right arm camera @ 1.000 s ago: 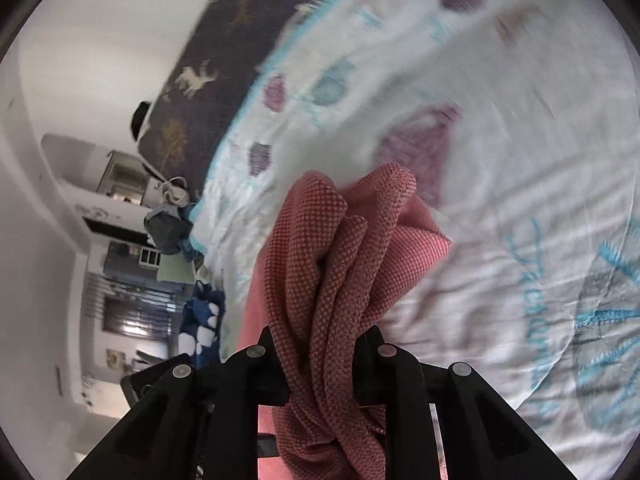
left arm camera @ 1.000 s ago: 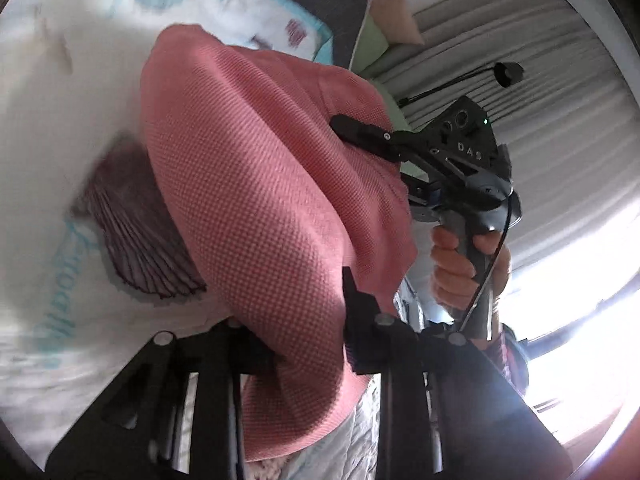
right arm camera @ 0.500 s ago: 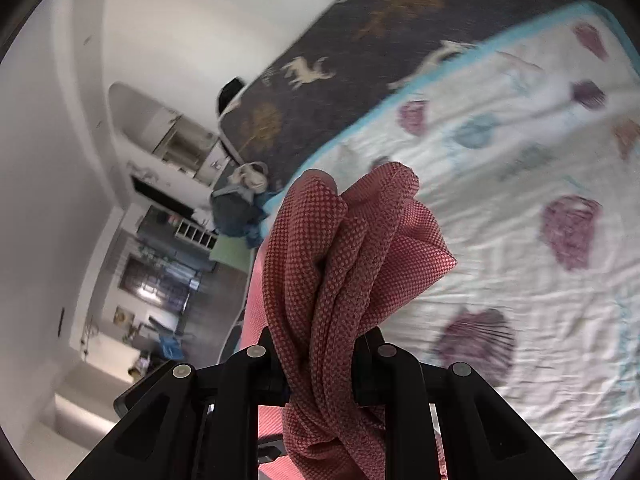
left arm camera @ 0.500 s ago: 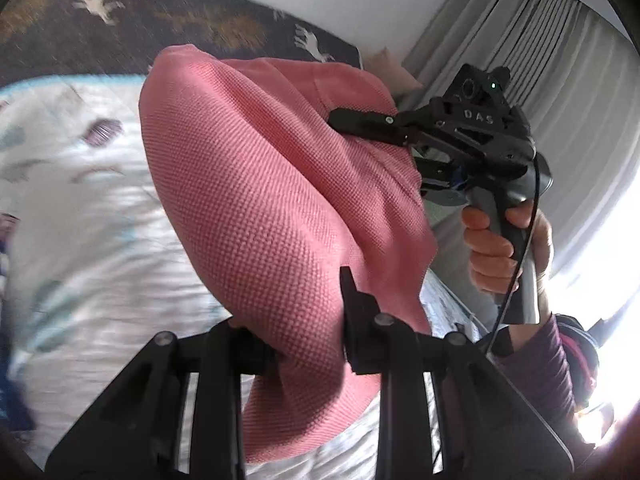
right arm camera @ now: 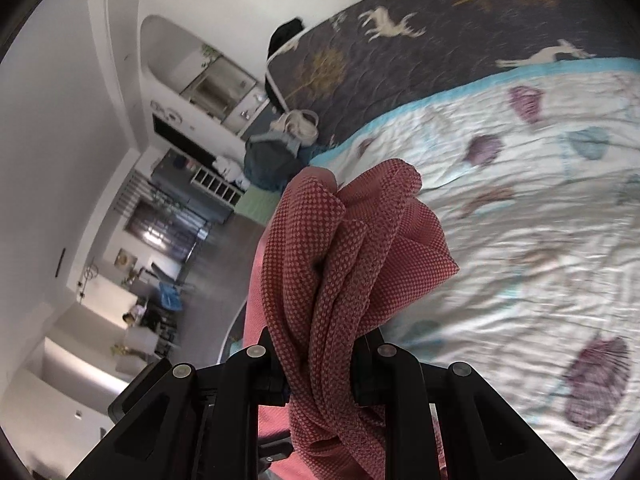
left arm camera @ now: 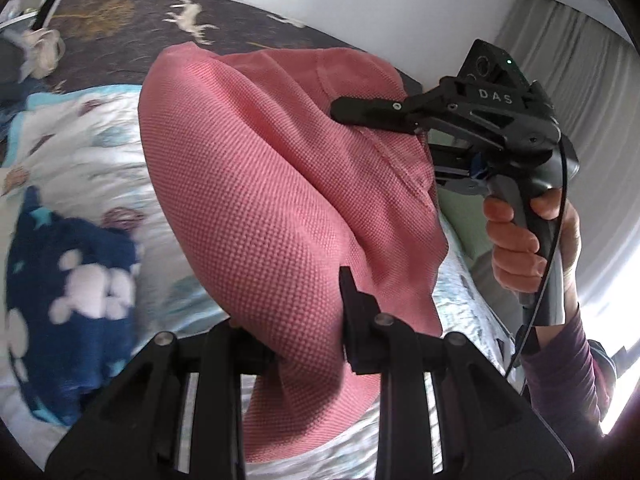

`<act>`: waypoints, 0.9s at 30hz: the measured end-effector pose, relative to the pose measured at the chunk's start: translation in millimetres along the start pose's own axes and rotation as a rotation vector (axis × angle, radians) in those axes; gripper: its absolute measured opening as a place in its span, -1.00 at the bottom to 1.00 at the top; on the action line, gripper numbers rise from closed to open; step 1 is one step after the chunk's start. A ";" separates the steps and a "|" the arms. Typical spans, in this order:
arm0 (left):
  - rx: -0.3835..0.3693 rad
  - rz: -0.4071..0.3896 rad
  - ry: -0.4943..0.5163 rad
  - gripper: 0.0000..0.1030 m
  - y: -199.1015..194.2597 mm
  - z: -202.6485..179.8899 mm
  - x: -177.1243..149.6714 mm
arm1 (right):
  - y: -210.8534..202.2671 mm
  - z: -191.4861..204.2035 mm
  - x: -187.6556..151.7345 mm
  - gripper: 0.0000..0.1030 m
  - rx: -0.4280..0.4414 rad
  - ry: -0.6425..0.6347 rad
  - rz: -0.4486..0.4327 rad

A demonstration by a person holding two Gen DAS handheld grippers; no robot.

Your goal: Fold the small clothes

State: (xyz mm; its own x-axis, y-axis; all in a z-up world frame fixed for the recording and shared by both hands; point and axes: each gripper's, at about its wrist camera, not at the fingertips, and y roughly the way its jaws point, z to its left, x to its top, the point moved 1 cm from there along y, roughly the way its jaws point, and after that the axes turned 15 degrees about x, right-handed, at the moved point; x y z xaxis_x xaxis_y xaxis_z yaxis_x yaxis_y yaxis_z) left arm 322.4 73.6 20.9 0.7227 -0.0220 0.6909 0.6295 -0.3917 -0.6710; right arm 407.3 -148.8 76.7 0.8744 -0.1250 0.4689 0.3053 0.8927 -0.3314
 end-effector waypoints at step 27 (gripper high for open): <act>0.407 0.195 -0.098 -0.28 66.7 202.1 -41.0 | 272.8 -81.5 -12.0 -0.62 0.028 0.235 0.136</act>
State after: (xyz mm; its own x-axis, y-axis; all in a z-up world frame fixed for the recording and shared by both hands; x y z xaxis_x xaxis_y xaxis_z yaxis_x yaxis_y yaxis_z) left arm 392.4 234.3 -106.7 0.8501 0.0349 0.5254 0.5256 0.0043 -0.8507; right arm 510.9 61.0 -86.1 0.9712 -0.0971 0.2175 0.1712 0.9195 -0.3540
